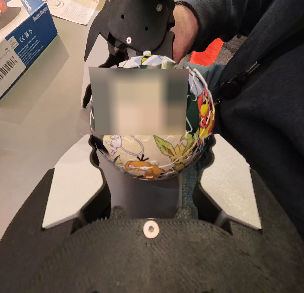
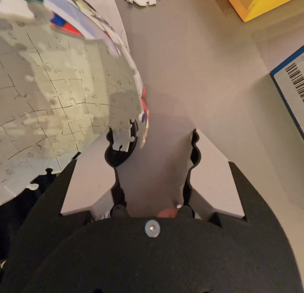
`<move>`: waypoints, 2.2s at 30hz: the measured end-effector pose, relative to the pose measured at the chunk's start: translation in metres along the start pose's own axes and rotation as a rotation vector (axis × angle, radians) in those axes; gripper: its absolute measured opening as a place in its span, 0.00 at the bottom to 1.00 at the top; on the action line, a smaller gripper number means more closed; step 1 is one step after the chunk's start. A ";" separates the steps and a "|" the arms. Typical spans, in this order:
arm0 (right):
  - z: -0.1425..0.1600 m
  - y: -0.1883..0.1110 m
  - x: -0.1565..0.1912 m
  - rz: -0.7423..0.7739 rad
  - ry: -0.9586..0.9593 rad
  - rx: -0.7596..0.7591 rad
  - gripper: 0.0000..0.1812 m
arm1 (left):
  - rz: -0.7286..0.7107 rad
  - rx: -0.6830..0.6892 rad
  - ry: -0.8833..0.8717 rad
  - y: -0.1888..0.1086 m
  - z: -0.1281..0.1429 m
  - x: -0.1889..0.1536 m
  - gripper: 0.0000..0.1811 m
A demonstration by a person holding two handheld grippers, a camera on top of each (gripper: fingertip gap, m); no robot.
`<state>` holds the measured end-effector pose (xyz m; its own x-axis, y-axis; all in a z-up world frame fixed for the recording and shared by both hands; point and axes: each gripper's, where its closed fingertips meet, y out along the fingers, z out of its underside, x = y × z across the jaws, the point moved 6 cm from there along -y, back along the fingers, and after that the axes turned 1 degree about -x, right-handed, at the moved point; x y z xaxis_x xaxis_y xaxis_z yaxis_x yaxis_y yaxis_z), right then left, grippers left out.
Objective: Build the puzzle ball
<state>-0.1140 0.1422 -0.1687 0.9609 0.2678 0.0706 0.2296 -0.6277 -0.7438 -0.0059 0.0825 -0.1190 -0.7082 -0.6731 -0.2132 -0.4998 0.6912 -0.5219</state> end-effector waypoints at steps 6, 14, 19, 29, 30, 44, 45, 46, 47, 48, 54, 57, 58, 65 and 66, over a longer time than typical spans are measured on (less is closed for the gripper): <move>-0.002 -0.001 0.002 0.009 -0.107 0.010 0.51 | 0.000 0.006 0.003 0.001 0.000 0.000 0.70; 0.002 -0.002 -0.002 -0.056 -0.116 0.052 0.59 | 0.004 0.006 0.001 0.000 -0.001 0.000 0.68; 0.004 -0.005 -0.003 -0.073 -0.102 0.054 0.59 | 0.014 -0.012 -0.006 0.000 -0.004 0.000 0.65; 0.006 -0.010 -0.006 -0.056 -0.108 0.084 0.56 | 0.010 -0.009 -0.006 0.001 -0.004 0.000 0.65; 0.007 -0.009 -0.006 -0.065 -0.096 0.081 0.56 | 0.011 -0.007 -0.008 0.001 -0.004 0.000 0.65; 0.007 -0.008 -0.008 -0.101 -0.141 0.082 0.56 | -0.097 0.031 0.027 0.020 0.009 -0.005 0.75; 0.007 -0.008 -0.008 -0.102 -0.143 0.079 0.56 | -0.099 0.026 0.030 0.023 0.008 -0.006 0.76; 0.007 -0.008 -0.008 -0.103 -0.146 0.078 0.56 | -0.107 0.032 0.040 0.026 0.009 -0.006 0.77; 0.007 -0.008 -0.008 -0.106 -0.149 0.076 0.56 | -0.111 0.034 0.048 0.027 0.010 -0.006 0.78; 0.007 -0.008 -0.008 -0.109 -0.152 0.072 0.56 | -0.107 0.028 0.037 0.027 0.009 -0.005 0.77; 0.006 -0.008 -0.008 -0.132 -0.178 0.081 0.55 | -0.074 0.025 0.024 0.027 0.007 -0.002 0.77; 0.004 -0.008 -0.008 -0.145 -0.204 0.105 0.54 | -0.054 0.044 0.025 0.028 0.006 0.000 0.76; 0.004 -0.008 -0.008 -0.145 -0.214 0.111 0.55 | -0.047 0.047 0.022 0.028 0.005 0.000 0.76; 0.005 -0.008 -0.009 -0.148 -0.215 0.135 0.56 | -0.014 0.075 0.039 0.030 0.003 0.001 0.76; 0.006 -0.008 -0.010 -0.130 -0.218 0.133 0.54 | -0.012 0.077 0.042 0.030 0.003 0.001 0.76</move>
<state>-0.1264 0.1487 -0.1671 0.8655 0.4995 0.0370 0.3124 -0.4806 -0.8194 -0.0200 0.1022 -0.1375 -0.7234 -0.6685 -0.1728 -0.4698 0.6600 -0.5863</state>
